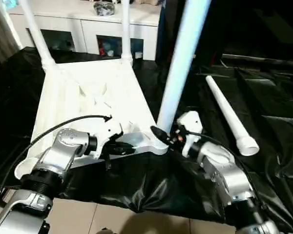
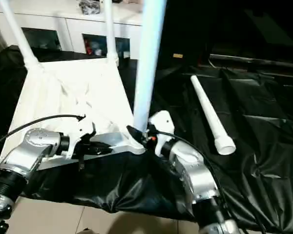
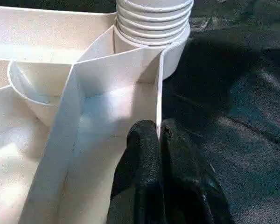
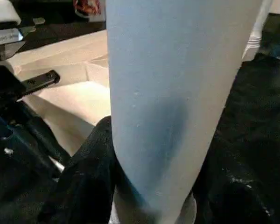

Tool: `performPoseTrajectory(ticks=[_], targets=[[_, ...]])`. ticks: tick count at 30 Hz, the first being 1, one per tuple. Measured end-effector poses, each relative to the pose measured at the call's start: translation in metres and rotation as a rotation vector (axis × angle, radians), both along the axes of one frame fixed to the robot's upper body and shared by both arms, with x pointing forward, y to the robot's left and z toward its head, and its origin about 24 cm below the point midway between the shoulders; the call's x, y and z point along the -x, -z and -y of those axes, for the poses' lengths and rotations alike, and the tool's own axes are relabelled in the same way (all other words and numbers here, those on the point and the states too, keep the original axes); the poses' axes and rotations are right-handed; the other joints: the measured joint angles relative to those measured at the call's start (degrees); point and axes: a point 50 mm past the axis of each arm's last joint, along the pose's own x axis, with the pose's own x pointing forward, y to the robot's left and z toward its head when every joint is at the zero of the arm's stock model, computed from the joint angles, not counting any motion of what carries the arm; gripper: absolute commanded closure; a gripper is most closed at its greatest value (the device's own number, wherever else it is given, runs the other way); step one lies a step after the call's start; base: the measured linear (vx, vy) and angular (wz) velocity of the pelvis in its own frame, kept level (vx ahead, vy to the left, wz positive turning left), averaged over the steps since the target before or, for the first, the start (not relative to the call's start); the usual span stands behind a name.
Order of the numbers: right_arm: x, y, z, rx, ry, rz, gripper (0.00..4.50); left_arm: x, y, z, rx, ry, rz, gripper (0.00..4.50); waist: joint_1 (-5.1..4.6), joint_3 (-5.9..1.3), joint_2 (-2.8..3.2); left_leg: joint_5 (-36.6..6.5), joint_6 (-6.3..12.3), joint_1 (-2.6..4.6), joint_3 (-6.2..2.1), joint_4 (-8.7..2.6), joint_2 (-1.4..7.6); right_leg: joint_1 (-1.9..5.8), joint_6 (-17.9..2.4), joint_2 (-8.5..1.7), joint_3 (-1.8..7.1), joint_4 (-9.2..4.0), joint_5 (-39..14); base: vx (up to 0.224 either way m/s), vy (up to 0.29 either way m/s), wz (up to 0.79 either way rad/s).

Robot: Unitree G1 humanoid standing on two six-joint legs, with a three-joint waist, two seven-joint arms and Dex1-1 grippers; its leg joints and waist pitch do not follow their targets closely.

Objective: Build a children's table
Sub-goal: Insert table leg to table base

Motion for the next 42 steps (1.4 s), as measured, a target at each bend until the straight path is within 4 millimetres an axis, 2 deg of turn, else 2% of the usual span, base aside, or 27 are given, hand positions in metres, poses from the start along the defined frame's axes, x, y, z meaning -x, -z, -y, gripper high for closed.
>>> performPoseTrajectory(ticks=[6, 11, 18, 31, 35, 42], targets=[[-0.005, 0.000, 0.001, -0.008, -0.073, -0.028, 2.64, 0.003, -0.001, -0.004, -0.011, 0.005, 0.002, 4.50, -0.60, -0.26, -0.43, 0.0, 0.00, -0.01, 0.00, -0.01, 0.02, -0.02, 0.0, 0.00, -0.02, 0.02, 0.0, 0.000, 0.000, 0.00], [-0.005, 0.001, 0.004, -0.016, -0.167, -0.041, 2.64, 0.009, -0.003, -0.007, -0.022, 0.036, 0.001, 4.50, -0.98, -0.57, -1.06, 0.0, 0.02, -0.10, 0.01, -0.06, 0.02, -0.08, 0.0, 0.00, -0.02, 0.00, 0.0, 0.000, 0.000, 0.00], [-0.004, -0.002, 0.006, -0.009, -0.326, -0.025, 2.64, 0.016, -0.011, -0.014, -0.059, 0.089, 0.011, 4.50, -0.96, -0.35, -2.25, 0.0, 0.01, -0.11, 0.02, -0.54, 0.02, -0.20, -0.3, 0.03, -0.08, -0.14, -0.1, 0.000, 0.000, 0.00], [-0.006, -0.001, 0.003, -0.011, -0.362, -0.012, 2.64, 0.017, -0.014, -0.017, -0.073, 0.084, -0.001, 4.50, -1.03, -0.35, -2.38, 0.0, -0.01, -0.05, 0.05, -0.84, 0.02, -0.17, -0.4, 0.04, -0.11, -0.37, 0.0, 0.000, 0.000, 0.00], [-0.021, 0.000, -0.013, -0.003, -0.191, 0.020, 2.64, 0.011, -0.015, -0.018, -0.091, -0.074, 0.018, 4.50, -1.85, -0.28, -2.47, 0.0, -0.07, 0.26, 0.05, -0.93, 0.01, -0.19, -0.3, 0.05, -0.14, -0.33, 0.0, 0.000, 0.000, 0.00], [-0.047, 0.001, -0.030, -0.027, 0.222, -0.005, 2.64, 0.004, -0.011, 0.021, -0.048, -0.369, 0.032, 4.50, -2.94, -0.05, -2.63, 0.0, -0.09, 0.45, -0.06, -0.88, 0.01, -0.40, -0.4, 0.04, -0.23, -0.69, 0.0, -0.005, 0.003, -0.03]])
